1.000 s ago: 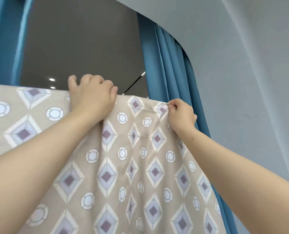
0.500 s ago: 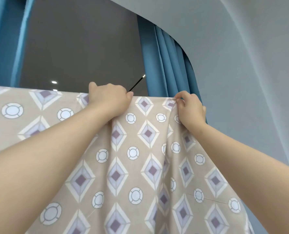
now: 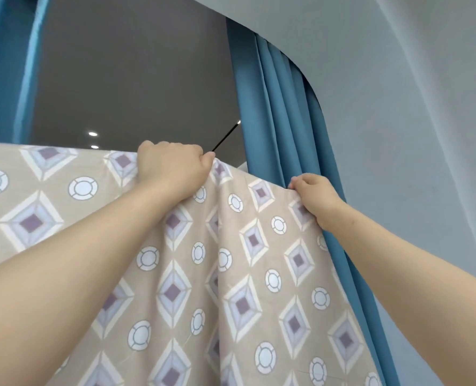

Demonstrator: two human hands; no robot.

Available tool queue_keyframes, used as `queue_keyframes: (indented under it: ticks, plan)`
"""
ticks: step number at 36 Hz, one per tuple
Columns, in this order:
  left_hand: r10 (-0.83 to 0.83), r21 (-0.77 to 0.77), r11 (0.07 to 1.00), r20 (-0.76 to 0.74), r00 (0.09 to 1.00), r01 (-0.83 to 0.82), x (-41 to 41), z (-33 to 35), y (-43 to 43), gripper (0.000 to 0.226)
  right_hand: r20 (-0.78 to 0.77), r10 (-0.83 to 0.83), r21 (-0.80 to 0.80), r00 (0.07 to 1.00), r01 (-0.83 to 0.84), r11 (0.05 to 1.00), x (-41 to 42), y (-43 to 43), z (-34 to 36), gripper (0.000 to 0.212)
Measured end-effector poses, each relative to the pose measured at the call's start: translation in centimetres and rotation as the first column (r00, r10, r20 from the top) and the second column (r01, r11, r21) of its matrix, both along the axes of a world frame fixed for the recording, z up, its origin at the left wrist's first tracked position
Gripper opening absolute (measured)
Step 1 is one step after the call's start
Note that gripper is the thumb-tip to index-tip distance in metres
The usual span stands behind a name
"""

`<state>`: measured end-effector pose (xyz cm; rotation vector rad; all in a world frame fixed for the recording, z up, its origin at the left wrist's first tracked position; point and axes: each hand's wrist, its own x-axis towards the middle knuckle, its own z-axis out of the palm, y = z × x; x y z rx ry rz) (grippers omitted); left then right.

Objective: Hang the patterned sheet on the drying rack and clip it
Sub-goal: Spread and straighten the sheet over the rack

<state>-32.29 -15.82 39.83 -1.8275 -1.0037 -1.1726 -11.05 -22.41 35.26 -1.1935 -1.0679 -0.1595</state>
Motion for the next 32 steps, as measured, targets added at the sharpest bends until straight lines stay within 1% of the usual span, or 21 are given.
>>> queue_keyframes:
  ticks: [2,4,8,10,12,14,16,17,18,20,21,22,23,25,27,28,32]
  plan:
    - [0.001,0.011,1.0,-0.015,1.0,-0.001,0.3,-0.1,-0.2,0.043,-0.031,-0.14,0.077,0.99,0.142,0.987,0.5,-0.2,0.6,0.033]
    - [-0.019,0.004,1.0,-0.019,1.0,0.019,0.5,0.1,-0.5,0.042,-0.026,-0.238,0.091,0.971,0.24,0.967,1.0,-0.3,0.9,0.028]
    - [-0.076,-0.081,0.994,-0.043,0.996,0.072,1.1,0.9,-1.2,0.043,-0.13,-0.35,0.186,0.927,0.37,0.91,1.3,-0.6,1.6,0.029]
    - [-0.066,-0.096,0.994,-0.068,0.996,0.06,1.6,1.4,-1.6,0.044,-0.162,-0.393,0.226,0.905,0.422,0.878,1.5,-1.0,2.2,0.029]
    - [-0.031,-0.108,0.994,-0.092,0.995,0.021,2.5,1.8,-1.9,0.045,-0.159,-0.428,0.222,0.89,0.454,0.863,1.7,-1.1,2.3,0.03]
    - [-0.012,-0.145,0.989,-0.106,0.994,-0.004,3.7,2.0,-1.8,0.044,-0.128,-0.469,0.146,0.874,0.484,0.863,1.7,-0.7,1.8,0.029]
    - [-0.01,-0.193,0.981,-0.095,0.995,-0.009,4.8,2.2,-1.5,0.039,-0.056,-0.463,0.051,0.884,0.466,0.883,1.8,-0.2,1.0,0.028]
    - [-0.013,-0.222,0.975,-0.079,0.997,-0.005,5.2,2.4,-1.3,0.036,-0.021,-0.432,0.032,0.902,0.432,0.901,1.6,0.0,0.6,0.03]
    - [-0.019,-0.252,0.968,-0.058,0.998,0.004,5.4,2.5,-1.1,0.034,0.009,-0.364,0.031,0.931,0.364,0.931,1.3,0.1,0.2,0.031]
    - [-0.039,-0.299,0.954,-0.011,0.999,0.034,5.4,3.1,-0.9,0.027,0.044,-0.11,0.026,0.993,0.108,0.994,0.6,0.0,-0.6,0.033]
    - [-0.053,-0.319,0.946,0.011,0.999,0.054,5.3,3.4,-0.7,0.025,0.047,0.019,-0.008,0.999,-0.019,1.0,0.2,-0.2,-1.0,0.033]
    - [-0.066,-0.342,0.937,0.031,0.997,0.073,5.2,3.7,-0.7,0.025,0.061,0.11,-0.052,0.992,-0.107,0.993,-0.2,-0.3,-1.4,0.03]
    - [-0.079,-0.366,0.926,0.045,0.996,0.09,5.0,3.8,-0.7,0.025,0.082,0.151,-0.077,0.985,-0.145,0.986,-0.4,-0.3,-1.7,0.024]
    - [-0.098,-0.393,0.913,0.06,0.993,0.113,5.0,3.8,-0.9,0.026,0.089,0.143,-0.013,0.986,-0.142,0.99,-0.5,0.0,-2.0,0.017]
    - [-0.116,-0.382,0.915,0.067,0.991,0.133,5.1,3.6,-1.2,0.025,0.059,0.125,0.076,0.99,-0.129,0.989,-0.4,0.2,-1.9,0.02]
    - [-0.13,-0.366,0.919,0.068,0.989,0.146,5.2,3.3,-1.4,0.025,0.052,0.113,0.095,0.992,-0.118,0.988,-0.4,0.1,-1.8,0.022]
    - [-0.233,-0.31,0.921,0.042,0.972,0.234,5.2,2.5,-2.2,0.029,0.007,-0.039,0.116,0.999,0.038,0.993,0.0,0.0,-1.2,0.021]
